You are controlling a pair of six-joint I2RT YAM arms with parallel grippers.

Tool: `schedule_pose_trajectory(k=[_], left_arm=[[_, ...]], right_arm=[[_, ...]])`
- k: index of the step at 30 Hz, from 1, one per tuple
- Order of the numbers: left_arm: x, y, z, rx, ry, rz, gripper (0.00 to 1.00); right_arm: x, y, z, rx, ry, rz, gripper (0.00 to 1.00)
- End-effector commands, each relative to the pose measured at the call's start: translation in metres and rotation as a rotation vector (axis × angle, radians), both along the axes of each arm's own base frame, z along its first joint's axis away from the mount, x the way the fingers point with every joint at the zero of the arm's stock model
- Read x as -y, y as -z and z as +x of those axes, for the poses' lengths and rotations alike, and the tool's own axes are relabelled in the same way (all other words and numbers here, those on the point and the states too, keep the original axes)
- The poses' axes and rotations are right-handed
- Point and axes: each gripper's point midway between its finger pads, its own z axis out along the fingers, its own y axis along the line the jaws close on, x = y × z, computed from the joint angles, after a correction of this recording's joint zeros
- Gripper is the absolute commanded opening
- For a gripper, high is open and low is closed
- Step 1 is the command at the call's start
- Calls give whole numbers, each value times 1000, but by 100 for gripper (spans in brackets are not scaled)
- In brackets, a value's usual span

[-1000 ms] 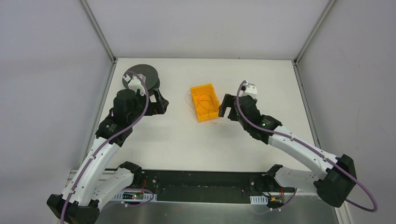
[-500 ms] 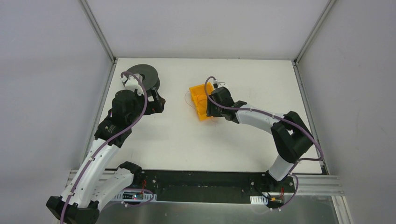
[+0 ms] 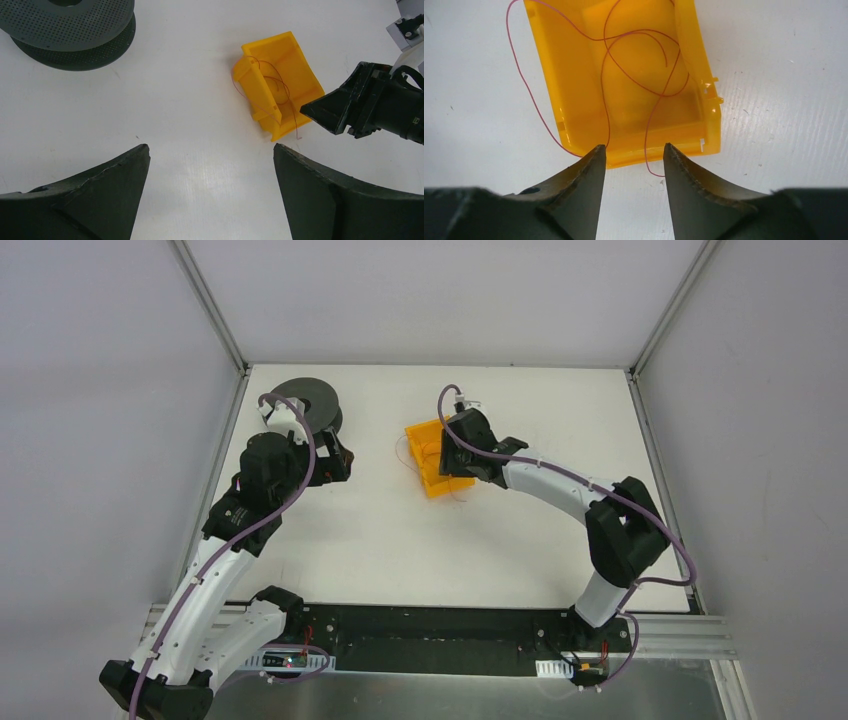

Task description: Wrap the cables

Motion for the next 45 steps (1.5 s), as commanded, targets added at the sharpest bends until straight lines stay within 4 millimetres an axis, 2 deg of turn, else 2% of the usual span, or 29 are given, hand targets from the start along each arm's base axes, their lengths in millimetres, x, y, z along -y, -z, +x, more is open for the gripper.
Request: schedule_pose_trajectory(k=[1,4,8,16,19,21,22,23,25,27,29,33,36,39,42,45], left_arm=[[1,-12,2,47,3,-7,93],[1,-12,2,47,1,-6,93],[1,-12,2,47,2,-6,93],[0,-12,2,50,2,-5,93],[1,-12,2,49,6,-2,93],[1,-11,1,50,11,4,93],[1,-11,1,50,12,5,93],[1,-10,1,48,14,8,93],[1,-9,2,47,17,11,93],[2,-8,2,43,19,14,93],[2,-7,2,39,18,15,93],[1,-5,3,36,15,17,93],[3,-4,3,31,24,15,93],[6,-3,3,24,36,13,94],[9,-2,3,19,49,9,94],[11,-1,3,12,63,9,94]], right_arm=[[-5,-6,4,-1,21,1,47],[-8,0,11,-4,28,-16,41],[-12,11,17,-21,31,-39,39],[-1,36,23,-34,76,-185,35],[1,37,26,-30,90,-208,22],[1,27,29,-11,95,-206,10],[1,18,31,-1,95,-201,3],[0,6,31,10,89,-197,0],[1,-29,33,47,82,-179,0],[7,-73,34,118,89,-154,0],[22,-118,35,208,116,-143,0],[80,-214,40,441,275,-162,0],[134,-275,44,583,429,-188,0],[190,-336,36,723,597,-201,0],[245,-386,25,858,768,-193,0],[288,-420,15,945,894,-190,0]])
